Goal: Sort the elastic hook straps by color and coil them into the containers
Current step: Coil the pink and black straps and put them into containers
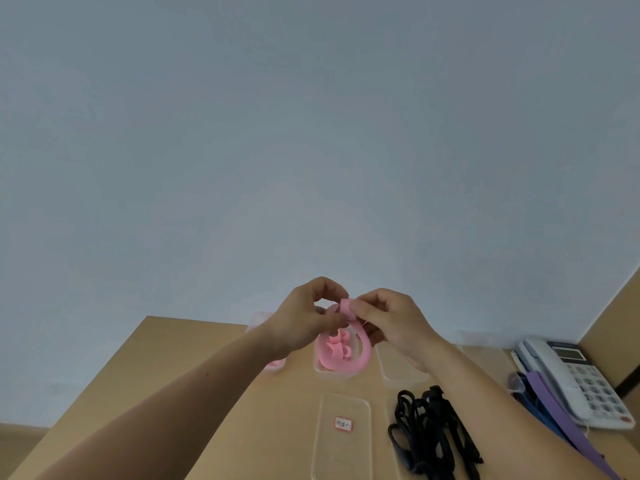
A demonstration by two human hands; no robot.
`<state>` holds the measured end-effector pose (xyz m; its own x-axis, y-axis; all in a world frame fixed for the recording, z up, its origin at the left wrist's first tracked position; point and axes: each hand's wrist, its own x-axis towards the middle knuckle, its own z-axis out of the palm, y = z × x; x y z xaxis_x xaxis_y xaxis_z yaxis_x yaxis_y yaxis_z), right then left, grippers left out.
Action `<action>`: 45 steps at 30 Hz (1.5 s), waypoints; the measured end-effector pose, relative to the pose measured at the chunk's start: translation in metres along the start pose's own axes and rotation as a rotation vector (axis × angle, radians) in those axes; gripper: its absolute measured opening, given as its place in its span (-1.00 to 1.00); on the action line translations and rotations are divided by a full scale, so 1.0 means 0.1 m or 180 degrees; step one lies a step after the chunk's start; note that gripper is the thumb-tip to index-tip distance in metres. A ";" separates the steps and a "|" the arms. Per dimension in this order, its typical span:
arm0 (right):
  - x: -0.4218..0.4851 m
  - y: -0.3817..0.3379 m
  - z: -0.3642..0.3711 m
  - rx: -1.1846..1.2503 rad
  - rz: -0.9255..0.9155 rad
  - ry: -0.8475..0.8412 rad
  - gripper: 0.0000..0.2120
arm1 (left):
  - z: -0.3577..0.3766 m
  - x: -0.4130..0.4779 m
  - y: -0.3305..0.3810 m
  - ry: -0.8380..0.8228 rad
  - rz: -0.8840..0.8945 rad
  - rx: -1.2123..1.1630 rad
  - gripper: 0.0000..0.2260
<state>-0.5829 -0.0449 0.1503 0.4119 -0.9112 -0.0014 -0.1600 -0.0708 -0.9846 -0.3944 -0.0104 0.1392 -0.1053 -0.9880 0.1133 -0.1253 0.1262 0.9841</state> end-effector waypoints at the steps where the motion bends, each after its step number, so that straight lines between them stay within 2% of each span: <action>1: -0.01 0.00 0.00 -0.0006 -0.0029 0.0028 -0.53 | 0.00 -0.01 0.00 -0.0038 -0.0033 0.0010 -0.73; 4: -0.01 0.03 0.00 -0.0019 -0.0170 0.0152 -0.71 | -0.01 -0.02 0.01 -0.0133 -0.0328 -0.0033 -0.61; 7: -0.01 0.03 0.01 -0.0103 -0.0294 0.0181 -0.80 | -0.03 -0.04 0.02 -0.0257 -0.0609 -0.0192 -0.66; 13: -0.03 0.09 0.00 -0.0228 -0.0446 0.0063 -0.74 | -0.05 -0.08 0.05 -0.0437 -0.1019 -0.0403 -0.65; 17: -0.05 0.11 -0.01 -0.0496 -0.0533 -0.0061 -0.66 | -0.06 -0.07 0.08 -0.0546 -0.1114 -0.0714 -0.75; 24: -0.07 0.10 -0.05 -0.0625 -0.0614 -0.0086 -0.68 | -0.01 -0.03 0.07 -0.0307 -0.0890 -0.0736 -0.73; 28: -0.07 0.05 -0.08 -0.0097 -0.0493 -0.0155 -0.70 | 0.00 -0.01 0.06 -0.0195 -0.0612 -0.0677 -0.66; 31: -0.05 0.03 -0.07 -0.0052 -0.0345 0.0078 -0.88 | 0.02 -0.01 0.07 -0.0149 -0.0323 -0.0348 -0.70; 33: -0.03 0.04 -0.06 -0.0187 -0.0204 0.0069 -0.85 | 0.05 -0.01 0.06 -0.0133 -0.0158 -0.0094 -0.73; 35: -0.02 0.06 -0.05 -0.0310 -0.0176 0.0074 -0.89 | 0.08 -0.02 0.03 -0.0129 -0.0077 0.0050 -0.74; 41: 0.00 0.06 -0.01 -0.0088 -0.0328 0.0109 -0.76 | 0.04 -0.01 -0.03 -0.0117 -0.0194 -0.0338 -0.70; 45: 0.05 0.10 0.05 -0.0134 -0.0350 0.0160 -0.77 | -0.05 0.00 -0.06 -0.0254 -0.0382 -0.0699 -0.65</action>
<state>-0.5778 -0.0484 0.1399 0.3838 -0.9161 0.1160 -0.1542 -0.1875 -0.9701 -0.3887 -0.0119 0.1337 -0.1811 -0.9834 -0.0086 0.0747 -0.0225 0.9970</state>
